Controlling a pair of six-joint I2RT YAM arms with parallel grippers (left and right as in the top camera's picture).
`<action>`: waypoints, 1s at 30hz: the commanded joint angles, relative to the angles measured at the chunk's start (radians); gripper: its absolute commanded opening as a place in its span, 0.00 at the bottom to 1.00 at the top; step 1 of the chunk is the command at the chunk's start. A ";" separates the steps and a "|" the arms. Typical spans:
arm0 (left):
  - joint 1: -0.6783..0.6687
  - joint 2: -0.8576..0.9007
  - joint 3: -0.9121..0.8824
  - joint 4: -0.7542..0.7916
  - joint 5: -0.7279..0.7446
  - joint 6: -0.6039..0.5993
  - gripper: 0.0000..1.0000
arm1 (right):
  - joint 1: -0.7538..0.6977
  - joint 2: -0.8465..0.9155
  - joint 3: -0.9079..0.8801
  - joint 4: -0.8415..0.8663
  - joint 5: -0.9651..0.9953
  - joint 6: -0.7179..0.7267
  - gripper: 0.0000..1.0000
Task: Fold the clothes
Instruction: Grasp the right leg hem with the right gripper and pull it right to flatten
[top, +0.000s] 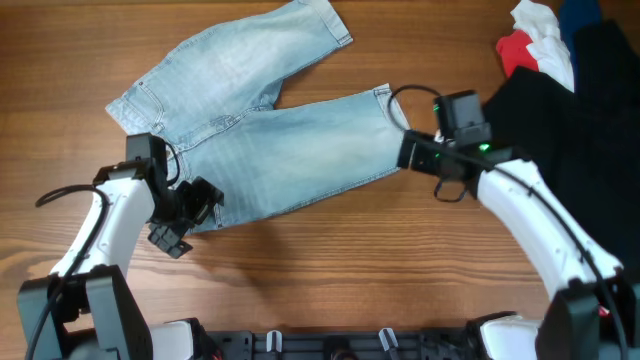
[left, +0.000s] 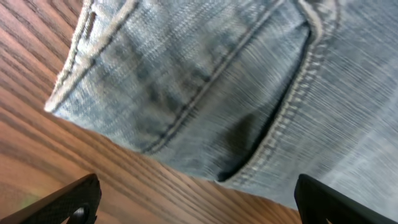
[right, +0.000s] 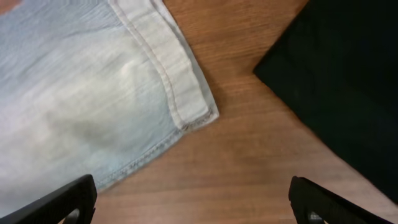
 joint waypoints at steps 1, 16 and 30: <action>-0.003 0.006 -0.027 0.028 -0.031 0.019 0.98 | -0.082 0.079 0.021 0.022 -0.241 -0.120 1.00; -0.003 0.006 -0.027 0.043 -0.032 0.019 0.96 | -0.108 0.326 0.021 0.214 -0.365 -0.165 0.98; -0.003 0.006 -0.027 0.044 -0.032 0.020 0.97 | -0.109 0.349 0.021 0.211 -0.331 -0.111 0.04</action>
